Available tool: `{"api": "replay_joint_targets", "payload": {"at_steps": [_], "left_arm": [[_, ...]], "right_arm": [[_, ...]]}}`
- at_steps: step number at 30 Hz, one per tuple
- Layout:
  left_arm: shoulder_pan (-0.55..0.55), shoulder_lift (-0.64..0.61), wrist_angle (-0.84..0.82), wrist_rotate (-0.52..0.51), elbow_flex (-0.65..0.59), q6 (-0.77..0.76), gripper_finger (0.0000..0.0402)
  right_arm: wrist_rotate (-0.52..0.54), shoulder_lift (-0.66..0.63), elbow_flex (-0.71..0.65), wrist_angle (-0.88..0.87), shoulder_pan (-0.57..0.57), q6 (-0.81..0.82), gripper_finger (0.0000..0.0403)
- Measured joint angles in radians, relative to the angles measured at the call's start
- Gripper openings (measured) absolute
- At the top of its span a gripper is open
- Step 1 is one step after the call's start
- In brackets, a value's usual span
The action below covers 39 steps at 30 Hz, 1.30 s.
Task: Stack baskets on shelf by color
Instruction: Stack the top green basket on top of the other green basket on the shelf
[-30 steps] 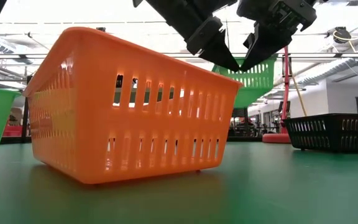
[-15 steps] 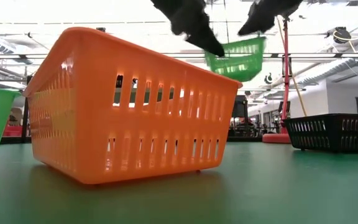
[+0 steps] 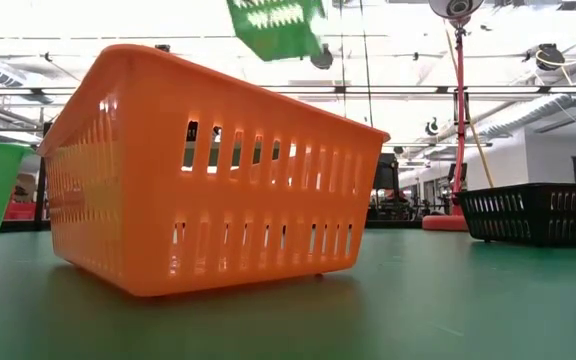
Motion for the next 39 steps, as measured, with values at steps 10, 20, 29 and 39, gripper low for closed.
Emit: {"api": "replay_joint_targets", "payload": {"at_steps": [10,20,29,39], "left_arm": [[0.041,-0.325,-0.238,-0.016,-0.003,0.038,0.0008],[0.194,-0.544,-0.332,-0.014,-0.003,0.116,0.0012],[0.324,-0.596,-0.38,0.051,-0.003,0.221,0.0012],[0.443,-0.603,-0.448,0.148,-0.003,0.329,0.0013]], "right_arm": [[0.003,-0.013,-0.027,0.004,0.008,-0.07,0.0211],[0.002,-0.013,-0.027,0.005,0.008,-0.111,0.021],[-0.001,-0.013,-0.027,0.004,0.008,-0.175,0.021],[-0.001,-0.013,-0.027,0.004,0.007,-0.3,0.021]]}}
